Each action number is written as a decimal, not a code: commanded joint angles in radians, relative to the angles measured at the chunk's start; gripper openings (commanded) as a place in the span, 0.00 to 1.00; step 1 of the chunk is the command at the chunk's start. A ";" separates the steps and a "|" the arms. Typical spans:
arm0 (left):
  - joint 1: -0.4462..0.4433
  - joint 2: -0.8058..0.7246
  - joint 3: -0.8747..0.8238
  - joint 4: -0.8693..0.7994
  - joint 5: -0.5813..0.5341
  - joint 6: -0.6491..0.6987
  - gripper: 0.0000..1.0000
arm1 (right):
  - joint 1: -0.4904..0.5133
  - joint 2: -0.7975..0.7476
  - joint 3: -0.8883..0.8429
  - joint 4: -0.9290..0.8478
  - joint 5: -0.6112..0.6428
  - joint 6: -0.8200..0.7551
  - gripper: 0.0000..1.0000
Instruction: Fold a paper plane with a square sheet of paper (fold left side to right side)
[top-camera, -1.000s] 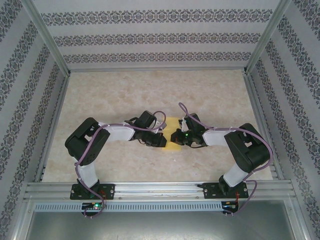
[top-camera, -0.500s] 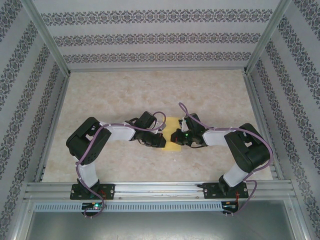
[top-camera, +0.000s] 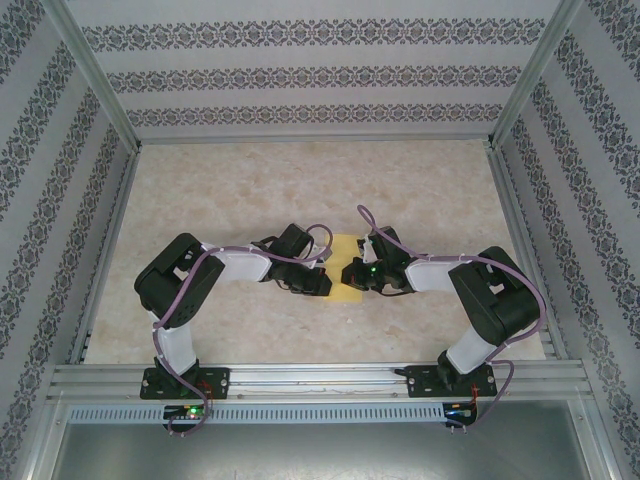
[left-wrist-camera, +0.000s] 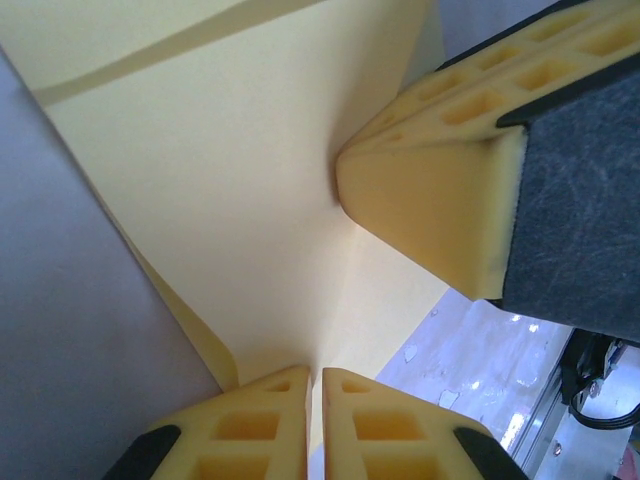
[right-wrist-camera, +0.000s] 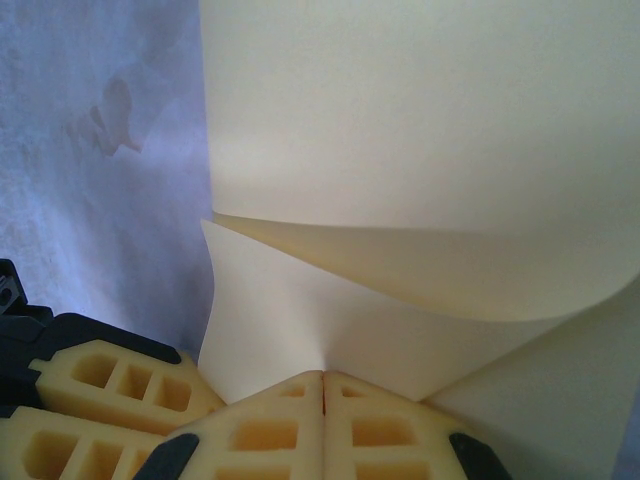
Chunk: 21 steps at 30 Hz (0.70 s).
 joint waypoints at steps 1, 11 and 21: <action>-0.011 0.022 -0.009 -0.024 -0.023 0.021 0.10 | 0.014 0.008 -0.003 -0.099 0.016 -0.017 0.00; -0.023 0.016 -0.044 -0.030 -0.094 0.002 0.03 | 0.019 -0.108 0.029 -0.097 0.019 -0.021 0.00; -0.031 0.020 -0.045 -0.049 -0.128 -0.001 0.01 | 0.081 -0.065 0.004 -0.010 0.052 0.031 0.00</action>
